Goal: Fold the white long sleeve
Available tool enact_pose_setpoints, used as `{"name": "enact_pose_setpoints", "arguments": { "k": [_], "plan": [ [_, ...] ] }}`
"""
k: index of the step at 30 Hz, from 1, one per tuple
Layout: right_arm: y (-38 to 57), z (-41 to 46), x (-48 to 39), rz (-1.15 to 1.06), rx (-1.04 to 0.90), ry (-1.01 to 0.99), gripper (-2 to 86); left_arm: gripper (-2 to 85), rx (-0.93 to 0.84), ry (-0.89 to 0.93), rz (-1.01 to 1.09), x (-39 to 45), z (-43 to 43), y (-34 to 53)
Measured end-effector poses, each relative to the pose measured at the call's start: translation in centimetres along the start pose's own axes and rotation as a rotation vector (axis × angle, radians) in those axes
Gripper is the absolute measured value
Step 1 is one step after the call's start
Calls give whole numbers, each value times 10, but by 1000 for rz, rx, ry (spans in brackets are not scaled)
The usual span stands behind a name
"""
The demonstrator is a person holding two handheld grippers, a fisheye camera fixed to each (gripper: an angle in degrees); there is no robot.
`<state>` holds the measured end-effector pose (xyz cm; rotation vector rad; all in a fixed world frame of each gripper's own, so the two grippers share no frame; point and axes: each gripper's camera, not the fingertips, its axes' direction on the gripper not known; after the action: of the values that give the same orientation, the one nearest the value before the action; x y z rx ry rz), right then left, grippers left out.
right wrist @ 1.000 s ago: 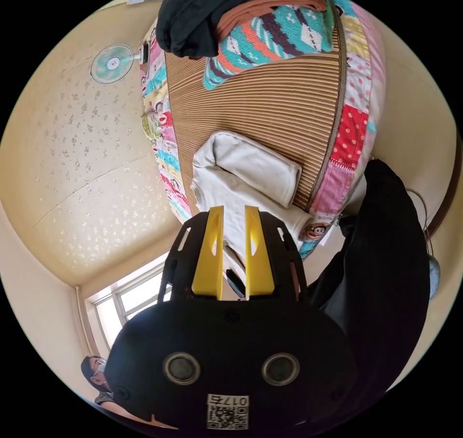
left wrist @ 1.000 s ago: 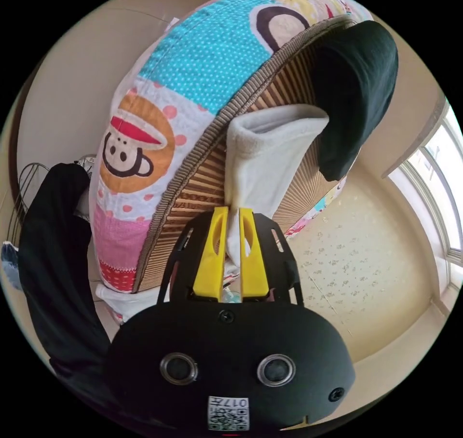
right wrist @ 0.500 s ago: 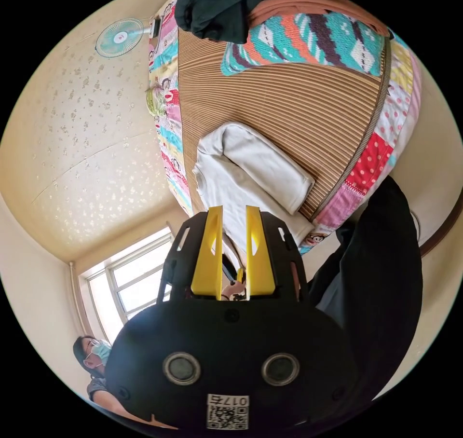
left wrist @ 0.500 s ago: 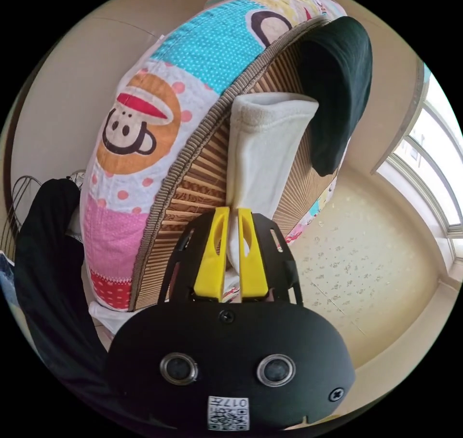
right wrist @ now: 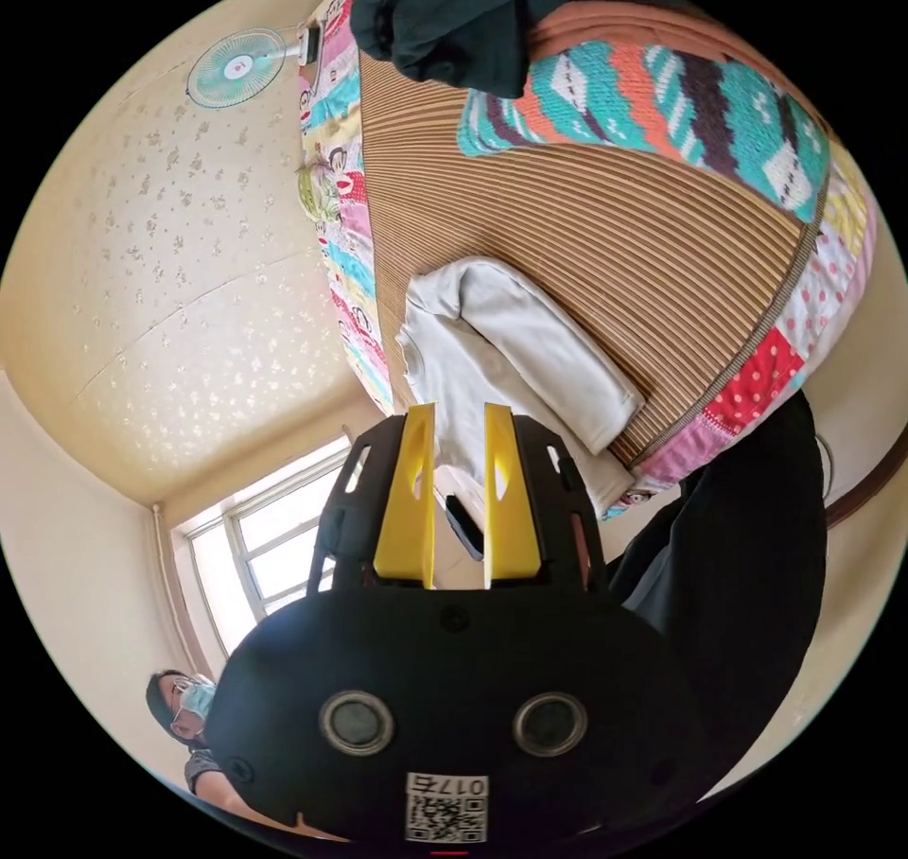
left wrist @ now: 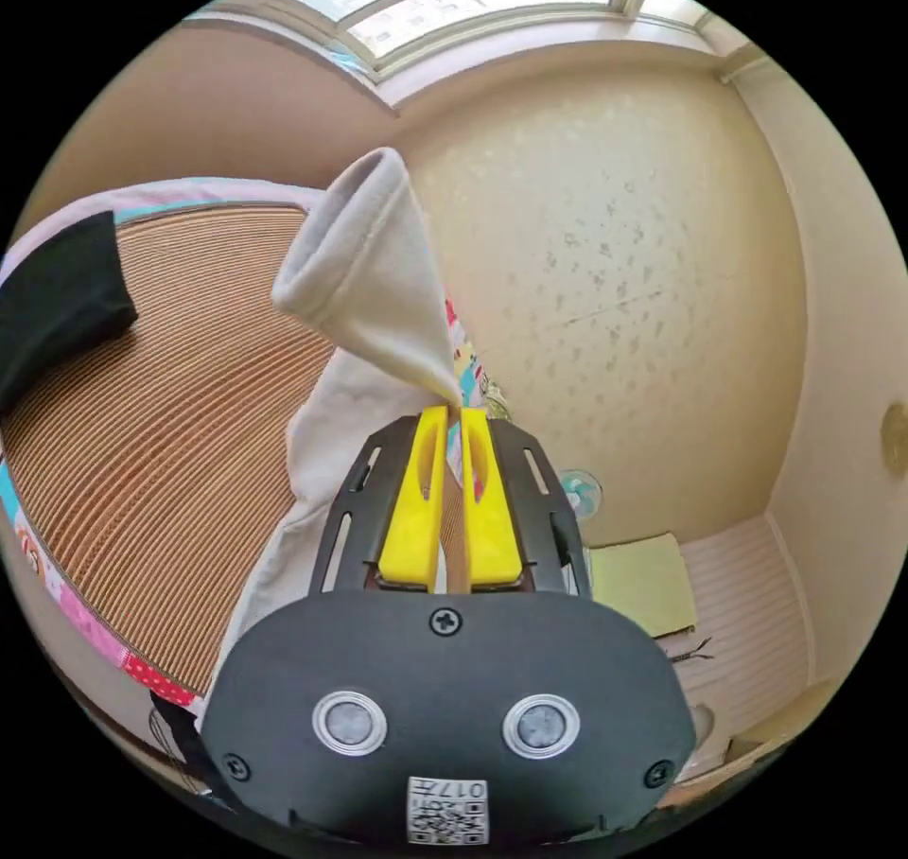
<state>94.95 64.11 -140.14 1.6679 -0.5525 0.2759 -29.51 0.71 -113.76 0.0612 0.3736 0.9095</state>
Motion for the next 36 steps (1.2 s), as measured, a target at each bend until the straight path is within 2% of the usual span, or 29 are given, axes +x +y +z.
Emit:
{"name": "enact_pose_setpoints", "arguments": {
  "k": [2,6,10,12,15,19,22,25,27,29,33,36],
  "plan": [
    [-16,-5,-11,-24,-8,-20,82,53,-113,1,81,35,56,31],
    [-38,-11,-17,-23,-29,-33,85,78,-483,-38,145,54,155,134],
    [-62,-19,-1,70,-55,-40,90,79,-686,-117,-43,4,157,229],
    [-72,-21,12,135,-59,-46,93,79,-716,-150,-141,-21,135,255],
    [-89,-22,35,252,-52,-68,98,79,-701,-262,-240,-47,81,273],
    [-109,-7,69,469,-45,-152,111,79,-638,-422,-267,-49,8,259],
    [-116,20,93,663,-51,-326,141,79,-576,-516,-261,-33,-32,248],
    [-118,45,107,796,83,-551,166,79,-530,-580,-253,-9,-56,247],
    [-116,59,114,890,148,-625,168,79,-521,-598,-259,4,-63,252],
    [-113,75,122,1003,171,-629,159,78,-514,-607,-268,15,-66,258],
    [-119,83,128,1091,183,-571,114,76,-506,-621,-290,32,-70,272],
    [-136,72,106,1014,225,-422,56,73,-490,-612,-320,35,-76,277]
  ]
}}
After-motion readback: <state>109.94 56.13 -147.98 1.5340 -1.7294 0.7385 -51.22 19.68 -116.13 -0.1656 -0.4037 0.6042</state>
